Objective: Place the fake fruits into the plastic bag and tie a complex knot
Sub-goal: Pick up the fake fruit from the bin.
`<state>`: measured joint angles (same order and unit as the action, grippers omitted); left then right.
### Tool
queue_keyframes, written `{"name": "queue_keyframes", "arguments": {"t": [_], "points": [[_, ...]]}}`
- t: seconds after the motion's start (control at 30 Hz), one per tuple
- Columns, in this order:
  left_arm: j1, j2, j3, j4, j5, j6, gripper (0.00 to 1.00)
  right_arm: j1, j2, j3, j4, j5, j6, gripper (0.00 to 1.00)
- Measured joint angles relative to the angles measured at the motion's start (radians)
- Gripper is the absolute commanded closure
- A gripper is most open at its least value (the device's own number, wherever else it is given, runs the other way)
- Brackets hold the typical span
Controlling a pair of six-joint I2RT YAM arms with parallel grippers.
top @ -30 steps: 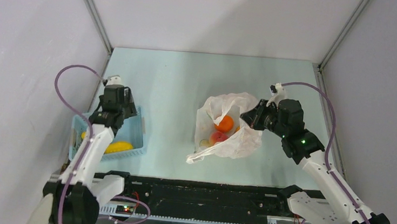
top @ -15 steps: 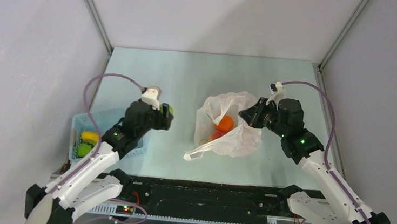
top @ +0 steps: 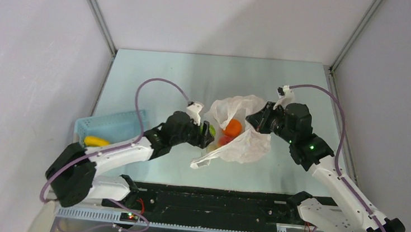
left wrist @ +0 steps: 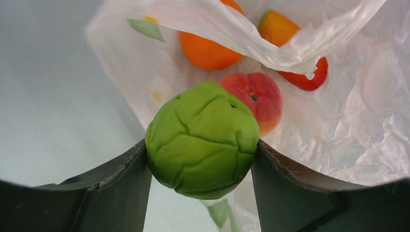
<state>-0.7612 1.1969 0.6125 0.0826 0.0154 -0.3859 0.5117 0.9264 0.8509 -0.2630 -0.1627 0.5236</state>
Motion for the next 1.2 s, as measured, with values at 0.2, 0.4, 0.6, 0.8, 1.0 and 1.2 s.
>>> {"name": "queue_keyframes", "arguments": {"t": [0.2, 0.4, 0.6, 0.8, 1.0, 1.2], "points": [[-0.073, 0.179, 0.068, 0.061, 0.066, -0.001, 0.45, 0.013, 0.0, 0.0, -0.002, 0.024, 0.0, 1.0], [-0.094, 0.246, 0.119, 0.163, 0.086, -0.026, 0.43, 0.027, 0.0, 0.0, -0.011, 0.045, 0.001, 1.0], [-0.094, 0.311, 0.151, 0.319, 0.082, -0.079, 0.37, 0.037, 0.0, 0.0, -0.016, 0.069, 0.0, 1.0], [-0.095, 0.391, 0.169, 0.435, 0.052, -0.135, 0.27, 0.042, 0.004, 0.0, -0.018, 0.087, 0.0, 1.0], [-0.103, 0.426, 0.17, 0.447, 0.0, -0.148, 0.13, 0.045, 0.006, 0.0, -0.02, 0.101, 0.0, 1.0], [-0.114, 0.426, 0.17, 0.446, -0.032, -0.145, 0.02, 0.049, 0.006, 0.0, -0.021, 0.111, 0.0, 1.0]]}}
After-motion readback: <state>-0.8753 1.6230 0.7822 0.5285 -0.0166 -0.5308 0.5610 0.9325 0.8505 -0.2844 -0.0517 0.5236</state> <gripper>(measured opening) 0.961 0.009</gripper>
